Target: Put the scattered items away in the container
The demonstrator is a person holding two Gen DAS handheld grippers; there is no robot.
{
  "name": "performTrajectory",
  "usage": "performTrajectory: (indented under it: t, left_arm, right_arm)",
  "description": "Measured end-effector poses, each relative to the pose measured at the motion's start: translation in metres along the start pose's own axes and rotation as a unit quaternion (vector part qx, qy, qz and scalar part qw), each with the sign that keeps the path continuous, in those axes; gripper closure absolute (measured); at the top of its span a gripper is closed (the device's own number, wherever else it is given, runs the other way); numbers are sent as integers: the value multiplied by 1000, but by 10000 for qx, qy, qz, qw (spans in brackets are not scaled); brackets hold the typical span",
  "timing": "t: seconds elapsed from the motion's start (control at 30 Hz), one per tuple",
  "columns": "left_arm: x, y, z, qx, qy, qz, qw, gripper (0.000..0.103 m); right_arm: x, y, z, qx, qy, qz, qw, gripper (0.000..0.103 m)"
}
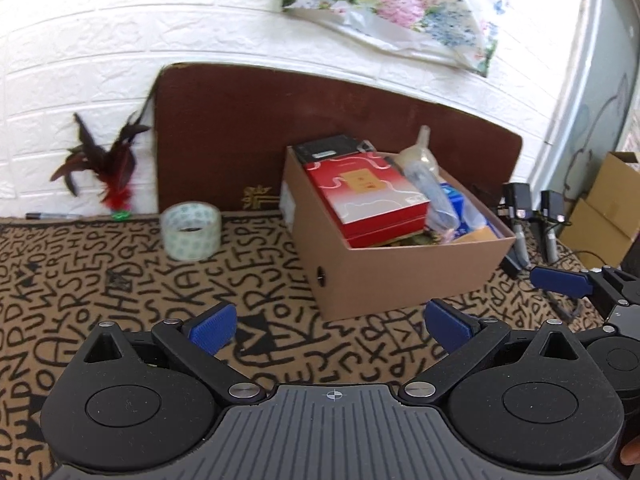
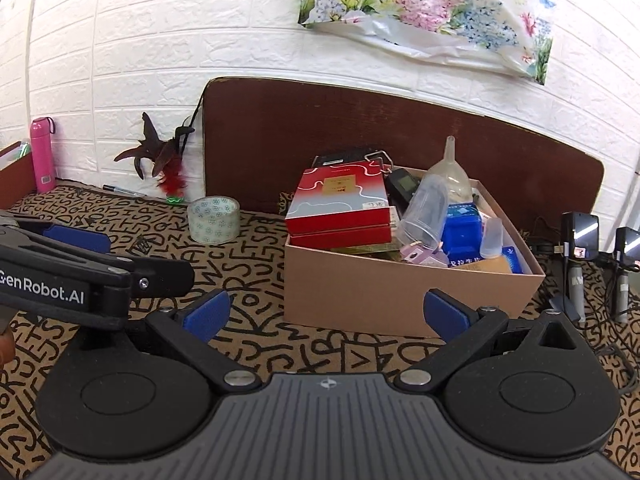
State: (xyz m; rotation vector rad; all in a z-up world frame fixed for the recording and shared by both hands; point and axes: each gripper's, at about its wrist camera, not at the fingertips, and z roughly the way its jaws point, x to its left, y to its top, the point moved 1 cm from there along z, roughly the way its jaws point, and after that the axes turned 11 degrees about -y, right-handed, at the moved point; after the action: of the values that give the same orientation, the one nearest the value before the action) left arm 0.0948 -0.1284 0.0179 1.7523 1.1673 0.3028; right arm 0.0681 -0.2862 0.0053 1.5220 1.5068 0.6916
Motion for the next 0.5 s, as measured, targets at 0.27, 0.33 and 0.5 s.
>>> performTrajectory:
  t: [0.27, 0.33, 0.5]
  left_arm:
    - [-31, -6, 8, 81, -350, 184, 9992, 0]
    - [-36, -7, 10, 82, -360, 217, 9991, 0]
    - [-43, -5, 13, 161, -377, 306, 9987, 0]
  right_arm:
    - [-26, -12, -10, 219, -401, 91, 9989, 1]
    - [-30, -14, -12, 242, -429, 105, 9987, 1]
    - [-36, -18, -12, 293, -490, 136, 9983, 1]
